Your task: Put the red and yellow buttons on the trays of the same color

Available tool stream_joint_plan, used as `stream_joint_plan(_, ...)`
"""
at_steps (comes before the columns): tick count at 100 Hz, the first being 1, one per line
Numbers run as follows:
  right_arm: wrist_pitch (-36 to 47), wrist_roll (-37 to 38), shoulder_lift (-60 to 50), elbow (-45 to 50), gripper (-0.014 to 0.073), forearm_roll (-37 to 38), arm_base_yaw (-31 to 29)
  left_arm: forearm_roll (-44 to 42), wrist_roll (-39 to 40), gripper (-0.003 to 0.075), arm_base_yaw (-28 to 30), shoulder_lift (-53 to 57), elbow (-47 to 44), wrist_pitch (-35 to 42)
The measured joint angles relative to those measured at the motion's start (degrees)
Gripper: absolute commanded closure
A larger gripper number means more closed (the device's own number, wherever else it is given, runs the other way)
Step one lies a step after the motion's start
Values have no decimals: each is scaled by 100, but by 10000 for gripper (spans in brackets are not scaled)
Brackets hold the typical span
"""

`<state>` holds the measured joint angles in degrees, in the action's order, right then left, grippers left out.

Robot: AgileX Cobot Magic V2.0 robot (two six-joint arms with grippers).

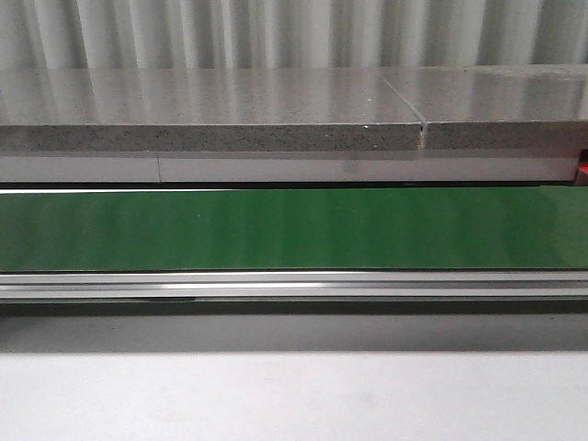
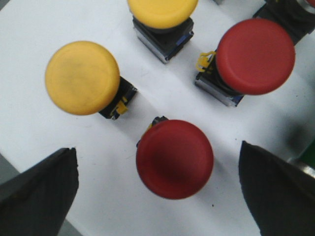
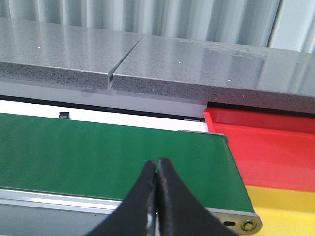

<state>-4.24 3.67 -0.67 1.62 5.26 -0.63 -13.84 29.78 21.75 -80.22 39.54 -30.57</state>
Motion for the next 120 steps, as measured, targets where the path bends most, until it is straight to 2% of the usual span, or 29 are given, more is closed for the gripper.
stream_joint_plan(26, 0, 0, 0, 0, 662, 0, 0, 0, 0, 100, 0, -671, 195, 201)
stream_joint_plan(36, 0, 0, 0, 0, 662, 0, 0, 0, 11, 138, 10, -803, 210, 241)
stream_joint_plan(45, 0, 0, 0, 0, 662, 0, 0, 0, 11, 241, 10, -841, 210, 265)
stream_joint_plan(69, 0, 0, 0, 0, 662, 0, 0, 0, 11, 652, 10, -855, 223, 270)
stream_joint_plan(76, 0, 0, 0, 0, 662, 0, 0, 0, 11, 740, 10, -821, 223, 227)
stream_joint_plan(104, 0, 0, 0, 0, 662, 0, 0, 36, -106, 740, -10, -56, 223, -122)
stream_joint_plan(120, 0, 0, 0, 0, 662, 0, 0, 38, -421, 740, -267, 712, 223, -324)
